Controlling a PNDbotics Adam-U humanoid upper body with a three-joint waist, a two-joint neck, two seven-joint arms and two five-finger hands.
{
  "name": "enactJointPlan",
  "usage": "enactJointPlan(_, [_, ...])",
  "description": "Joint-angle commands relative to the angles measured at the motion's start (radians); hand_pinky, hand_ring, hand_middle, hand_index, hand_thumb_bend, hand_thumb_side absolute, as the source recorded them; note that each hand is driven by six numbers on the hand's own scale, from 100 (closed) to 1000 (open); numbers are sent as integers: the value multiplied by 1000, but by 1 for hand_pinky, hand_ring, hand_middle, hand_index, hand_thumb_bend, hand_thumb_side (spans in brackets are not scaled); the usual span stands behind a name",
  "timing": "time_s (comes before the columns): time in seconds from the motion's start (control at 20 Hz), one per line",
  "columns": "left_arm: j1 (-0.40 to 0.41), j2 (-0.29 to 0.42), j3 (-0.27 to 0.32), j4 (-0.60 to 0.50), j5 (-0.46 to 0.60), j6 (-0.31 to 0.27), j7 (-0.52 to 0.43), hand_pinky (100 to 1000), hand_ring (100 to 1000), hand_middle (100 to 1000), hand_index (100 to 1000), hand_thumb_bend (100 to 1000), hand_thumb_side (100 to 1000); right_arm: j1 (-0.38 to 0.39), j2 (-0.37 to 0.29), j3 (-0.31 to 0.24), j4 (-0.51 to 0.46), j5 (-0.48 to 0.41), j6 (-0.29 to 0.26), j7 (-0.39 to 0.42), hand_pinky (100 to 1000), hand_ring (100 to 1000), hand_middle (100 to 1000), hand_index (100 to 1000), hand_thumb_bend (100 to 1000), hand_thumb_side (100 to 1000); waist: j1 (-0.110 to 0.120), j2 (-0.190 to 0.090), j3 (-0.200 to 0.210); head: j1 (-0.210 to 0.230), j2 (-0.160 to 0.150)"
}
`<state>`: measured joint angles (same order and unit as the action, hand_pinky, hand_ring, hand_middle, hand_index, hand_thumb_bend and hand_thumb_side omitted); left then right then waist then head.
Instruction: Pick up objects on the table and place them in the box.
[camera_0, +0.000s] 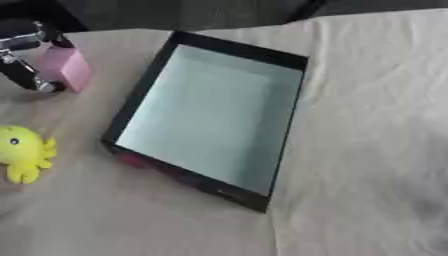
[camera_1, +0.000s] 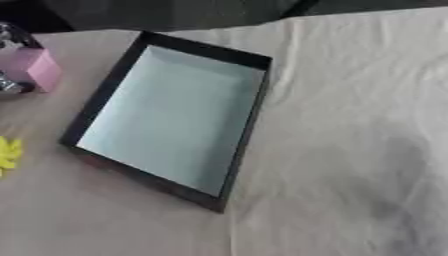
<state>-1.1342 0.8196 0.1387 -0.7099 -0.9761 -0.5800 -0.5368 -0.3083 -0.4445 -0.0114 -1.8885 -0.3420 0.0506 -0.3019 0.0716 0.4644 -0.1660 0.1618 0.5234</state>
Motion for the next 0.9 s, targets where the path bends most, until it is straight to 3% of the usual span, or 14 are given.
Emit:
enactJointPlan(0.05, [-19, 51, 6, -11, 12, -51, -54, 834, 759, 616, 703, 336, 100, -7, -17, -8, -10, 2, -3, -2, 1000, 940, 970, 890, 377, 378, -1, -28, -2, -1, -4])
enactJointPlan(0.3, [-22, 49, 0, -21, 27, -55, -38, 809, 736, 592, 679, 307, 100, -2, -18, -8, -8, -2, -3, -1, 1000, 941, 970, 890, 375, 377, -2, -43, 1, -4, 5])
enactJointPlan(0.35, [-23, 51, -4, -29, 28, -58, -37, 807, 735, 593, 679, 307, 100, -1, -19, -9, -8, -3, -3, -1, 1000, 940, 970, 890, 453, 449, -2, -46, 2, -5, 8])
enactJointPlan(0.4, [-27, 49, -8, -42, 21, -64, -33, 807, 734, 587, 673, 308, 100, 1, -20, -9, -8, -4, -4, -1, 1000, 940, 970, 890, 373, 375, -4, -53, 4, -7, 16])
enactJointPlan(0.9, [-62, -3, -77, -128, 125, -120, -92, 801, 724, 579, 667, 311, 100, 18, -35, -13, -6, -25, -9, 1, 1000, 940, 969, 890, 365, 370, -18, -121, 30, -56, 99])
